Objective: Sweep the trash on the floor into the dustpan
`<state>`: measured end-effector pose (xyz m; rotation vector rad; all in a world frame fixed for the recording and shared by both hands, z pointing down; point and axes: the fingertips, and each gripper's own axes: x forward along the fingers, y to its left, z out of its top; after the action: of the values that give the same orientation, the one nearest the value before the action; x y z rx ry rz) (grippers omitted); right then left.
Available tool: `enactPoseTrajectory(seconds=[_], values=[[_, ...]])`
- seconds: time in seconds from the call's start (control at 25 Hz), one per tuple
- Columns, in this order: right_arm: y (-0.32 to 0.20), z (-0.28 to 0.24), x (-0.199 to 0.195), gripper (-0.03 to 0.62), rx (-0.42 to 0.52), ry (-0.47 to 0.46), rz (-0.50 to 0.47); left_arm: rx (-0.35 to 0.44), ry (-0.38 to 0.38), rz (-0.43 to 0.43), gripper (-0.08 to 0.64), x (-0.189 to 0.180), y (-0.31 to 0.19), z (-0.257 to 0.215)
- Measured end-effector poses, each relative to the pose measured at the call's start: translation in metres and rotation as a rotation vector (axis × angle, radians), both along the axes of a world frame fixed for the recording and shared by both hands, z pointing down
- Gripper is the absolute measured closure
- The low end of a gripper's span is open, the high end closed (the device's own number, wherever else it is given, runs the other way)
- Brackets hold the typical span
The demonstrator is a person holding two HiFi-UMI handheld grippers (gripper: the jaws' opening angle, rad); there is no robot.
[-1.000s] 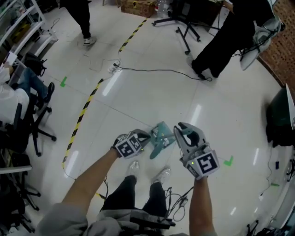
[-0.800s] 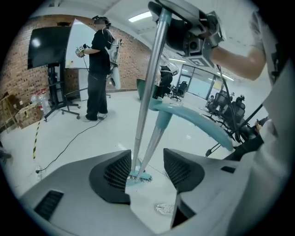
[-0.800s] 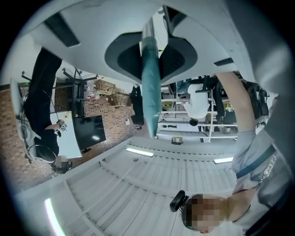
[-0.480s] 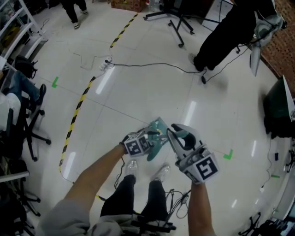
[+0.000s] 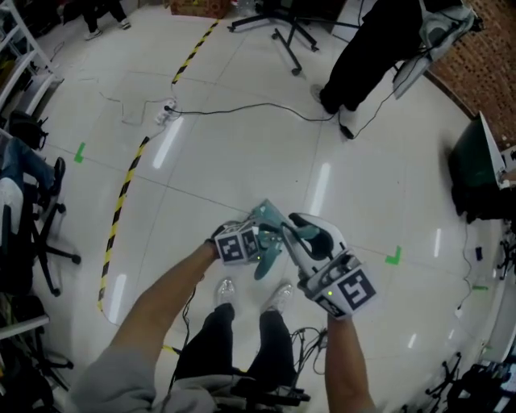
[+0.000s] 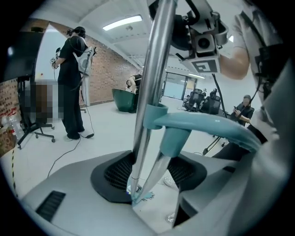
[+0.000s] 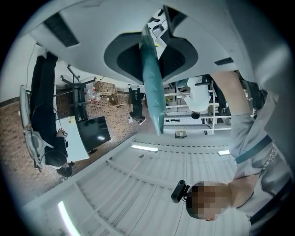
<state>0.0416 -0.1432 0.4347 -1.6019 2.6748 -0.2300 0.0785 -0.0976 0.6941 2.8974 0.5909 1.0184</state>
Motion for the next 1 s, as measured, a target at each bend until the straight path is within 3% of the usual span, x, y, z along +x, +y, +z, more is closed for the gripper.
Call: enactPoseTrajectory(seconds=[0.16,0.44,0.76,0.92,1.0], values=[[0.001,-0.001,0.005,0.512,-0.004,-0.011,0.011,0.013,-0.006,0.016,0.311,0.006,0.000,-0.003],[0.003,0.003,0.003,0.512,-0.025,-0.013,0.008,-0.044,-0.020,0.023,0.325,0.005,0.007,-0.006],[0.007,0.004,0.004,0.511,-0.010,-0.005,0.027,-0.113,-0.029,-0.019,0.345,0.004,0.010,0.002],[0.001,0.009,0.011,0.506,-0.029,0.012,0.066,-0.140,-0.080,-0.068,0.341,-0.005,0.004,0.008],[-0.001,0.018,0.017,0.390,-0.075,0.016,0.085,-0.119,-0.121,-0.102,0.341,-0.018,-0.007,0.016]])
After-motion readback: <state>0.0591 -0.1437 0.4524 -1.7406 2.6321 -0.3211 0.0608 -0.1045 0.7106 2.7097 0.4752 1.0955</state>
